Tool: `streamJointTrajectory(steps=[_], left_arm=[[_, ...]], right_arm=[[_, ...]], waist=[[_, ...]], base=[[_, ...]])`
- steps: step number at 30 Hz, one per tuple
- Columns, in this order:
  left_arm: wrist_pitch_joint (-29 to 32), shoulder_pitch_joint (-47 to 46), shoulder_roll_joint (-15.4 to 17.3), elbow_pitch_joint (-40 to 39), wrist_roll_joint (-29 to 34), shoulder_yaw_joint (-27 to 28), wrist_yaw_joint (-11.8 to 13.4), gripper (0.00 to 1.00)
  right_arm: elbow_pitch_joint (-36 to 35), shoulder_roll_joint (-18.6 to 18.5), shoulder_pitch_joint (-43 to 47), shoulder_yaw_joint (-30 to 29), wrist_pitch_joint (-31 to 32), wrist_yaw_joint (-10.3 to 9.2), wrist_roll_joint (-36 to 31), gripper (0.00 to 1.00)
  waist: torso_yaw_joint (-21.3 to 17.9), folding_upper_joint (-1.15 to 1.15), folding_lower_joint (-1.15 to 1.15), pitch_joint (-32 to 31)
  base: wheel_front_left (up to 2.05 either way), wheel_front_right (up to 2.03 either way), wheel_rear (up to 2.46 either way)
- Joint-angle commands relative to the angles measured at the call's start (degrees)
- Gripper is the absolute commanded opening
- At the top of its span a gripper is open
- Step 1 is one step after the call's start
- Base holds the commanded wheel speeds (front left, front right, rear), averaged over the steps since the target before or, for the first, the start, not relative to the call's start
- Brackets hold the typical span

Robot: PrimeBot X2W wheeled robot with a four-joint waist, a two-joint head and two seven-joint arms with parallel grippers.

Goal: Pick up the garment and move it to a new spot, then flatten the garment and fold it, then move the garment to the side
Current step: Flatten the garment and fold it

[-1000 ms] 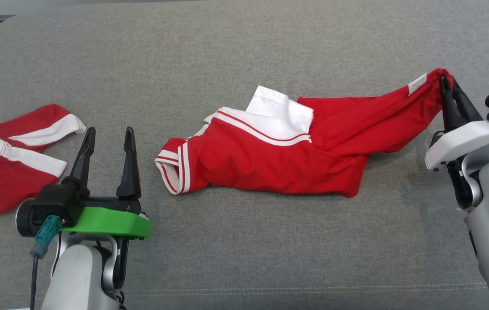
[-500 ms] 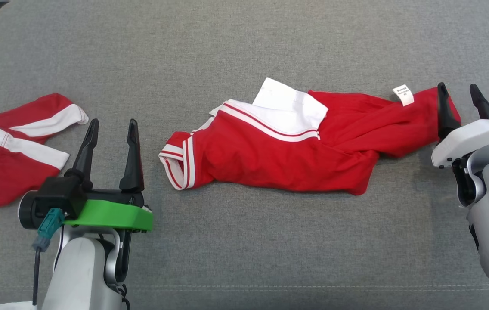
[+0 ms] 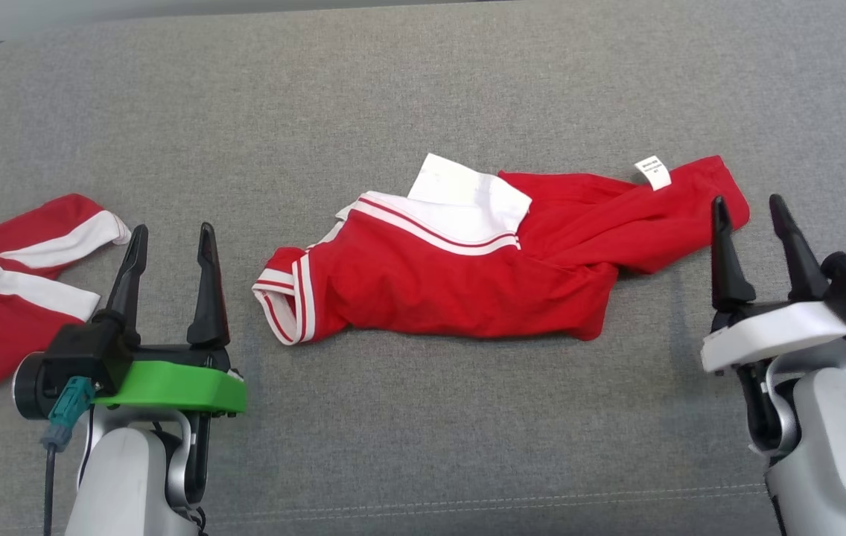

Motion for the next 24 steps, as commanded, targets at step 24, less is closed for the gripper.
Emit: streamJointTrajectory(steps=[24], left_arm=[[-0.13,3.31,0.55,0.63,0.16,0.47,0.58,1.00]], right_arm=[[-13.10,4.86,12.24,3.33,2.04,-0.08,-2.32,1.00]], waist=[[-0.35,0.00,0.00,-4.43]], base=[[0.00,0.00,0.00]])
